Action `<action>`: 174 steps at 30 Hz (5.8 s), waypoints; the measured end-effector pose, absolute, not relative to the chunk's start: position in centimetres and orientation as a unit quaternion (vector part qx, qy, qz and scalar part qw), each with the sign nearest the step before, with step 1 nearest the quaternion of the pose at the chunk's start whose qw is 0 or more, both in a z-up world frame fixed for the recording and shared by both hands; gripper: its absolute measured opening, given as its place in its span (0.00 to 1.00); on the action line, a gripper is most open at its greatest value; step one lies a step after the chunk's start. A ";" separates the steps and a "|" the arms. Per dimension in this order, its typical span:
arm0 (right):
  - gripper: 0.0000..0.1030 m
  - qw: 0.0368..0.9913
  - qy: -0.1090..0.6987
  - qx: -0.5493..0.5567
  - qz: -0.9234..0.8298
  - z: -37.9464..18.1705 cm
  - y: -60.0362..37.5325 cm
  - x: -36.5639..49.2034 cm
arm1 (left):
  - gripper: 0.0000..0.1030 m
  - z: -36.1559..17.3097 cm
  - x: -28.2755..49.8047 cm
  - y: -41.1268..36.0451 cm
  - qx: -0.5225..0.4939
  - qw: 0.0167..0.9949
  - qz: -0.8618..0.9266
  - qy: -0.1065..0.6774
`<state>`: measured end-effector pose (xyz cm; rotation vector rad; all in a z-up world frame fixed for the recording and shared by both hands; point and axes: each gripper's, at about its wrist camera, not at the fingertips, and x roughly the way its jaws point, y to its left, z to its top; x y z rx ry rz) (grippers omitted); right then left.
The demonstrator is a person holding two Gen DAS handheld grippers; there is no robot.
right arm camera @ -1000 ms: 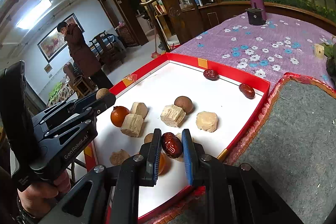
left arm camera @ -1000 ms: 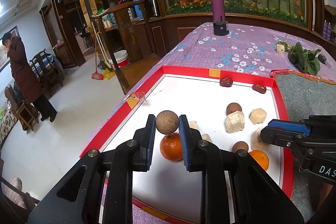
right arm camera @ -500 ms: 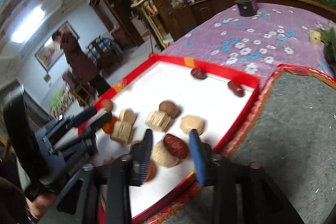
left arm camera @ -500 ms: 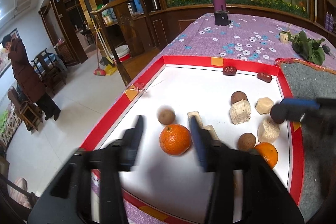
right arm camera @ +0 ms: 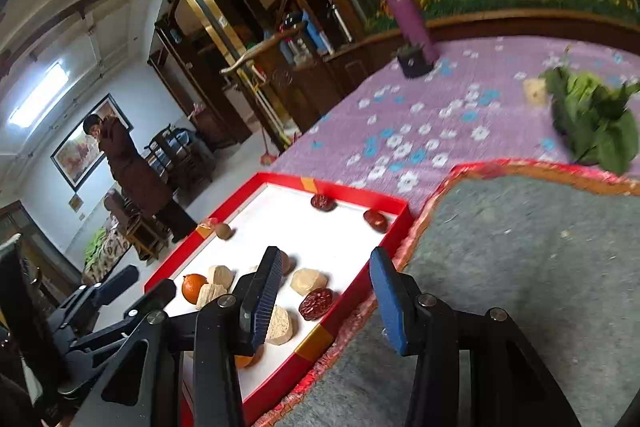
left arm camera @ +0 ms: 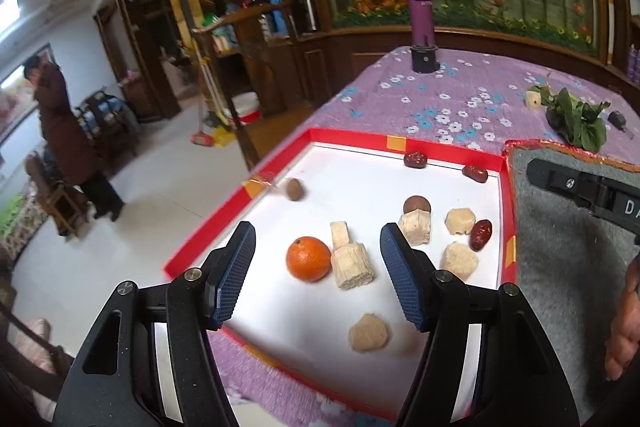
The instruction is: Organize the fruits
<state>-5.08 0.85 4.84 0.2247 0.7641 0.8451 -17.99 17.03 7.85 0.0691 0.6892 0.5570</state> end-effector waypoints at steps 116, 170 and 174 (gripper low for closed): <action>0.68 0.956 0.159 0.060 0.238 14.8 -8.3 -33.4 | 0.80 16.8 -37.7 9.1 0.018 0.959 0.231 0.161; 0.68 0.956 0.160 0.050 0.241 14.3 -7.9 -33.0 | 0.80 16.2 -38.3 9.8 0.021 0.959 0.231 0.162; 0.68 0.956 0.161 0.048 0.240 14.2 -7.8 -32.9 | 0.80 15.3 -38.4 10.3 0.020 0.960 0.227 0.161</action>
